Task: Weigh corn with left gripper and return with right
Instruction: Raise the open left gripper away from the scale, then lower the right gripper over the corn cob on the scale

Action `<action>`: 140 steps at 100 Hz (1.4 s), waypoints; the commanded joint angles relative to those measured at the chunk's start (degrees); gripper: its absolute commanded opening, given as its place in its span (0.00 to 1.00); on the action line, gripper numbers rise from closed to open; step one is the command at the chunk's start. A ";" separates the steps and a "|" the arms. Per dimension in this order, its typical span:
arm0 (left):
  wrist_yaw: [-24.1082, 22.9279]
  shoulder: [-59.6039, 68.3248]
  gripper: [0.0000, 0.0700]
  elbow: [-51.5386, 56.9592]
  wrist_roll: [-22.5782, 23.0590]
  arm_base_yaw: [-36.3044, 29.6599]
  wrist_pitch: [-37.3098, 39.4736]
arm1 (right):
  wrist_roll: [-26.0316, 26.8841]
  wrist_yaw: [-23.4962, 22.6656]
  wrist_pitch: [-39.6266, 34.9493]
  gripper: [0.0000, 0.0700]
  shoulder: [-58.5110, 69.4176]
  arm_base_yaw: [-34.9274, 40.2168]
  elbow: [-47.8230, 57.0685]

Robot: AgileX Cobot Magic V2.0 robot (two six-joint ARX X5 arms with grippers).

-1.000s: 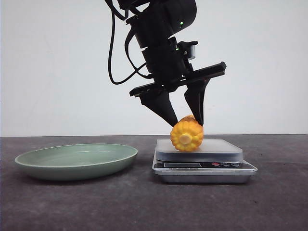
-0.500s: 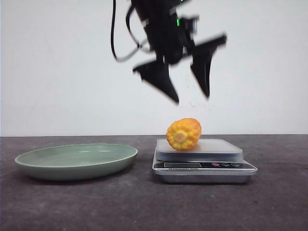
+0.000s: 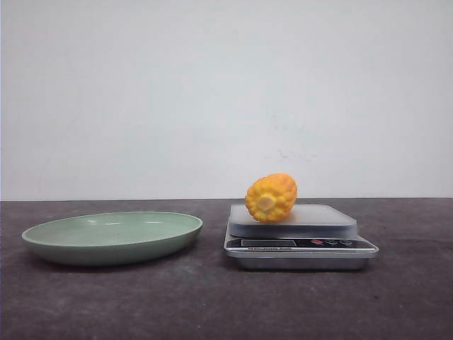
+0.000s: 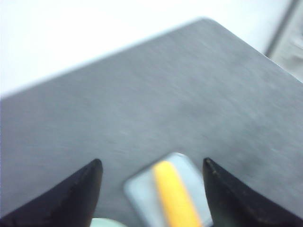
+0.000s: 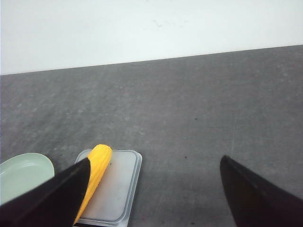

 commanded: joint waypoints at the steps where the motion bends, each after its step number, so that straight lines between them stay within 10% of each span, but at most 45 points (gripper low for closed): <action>1: -1.95 -4.35 0.56 1.55 2.29 0.57 -1.51 | -0.63 0.07 0.35 0.79 0.26 0.07 1.14; 30: -13.16 -21.66 0.56 1.55 2.60 5.99 -14.67 | -0.63 -0.09 0.50 0.79 0.96 2.05 1.14; 71: -24.04 -37.75 0.49 1.16 -8.07 6.54 -31.78 | -0.66 -0.09 4.20 0.79 8.66 9.90 1.14; 140: -18.14 -58.29 0.49 -26.10 -21.29 6.54 -31.76 | 4.28 3.17 19.32 0.79 35.34 27.36 1.66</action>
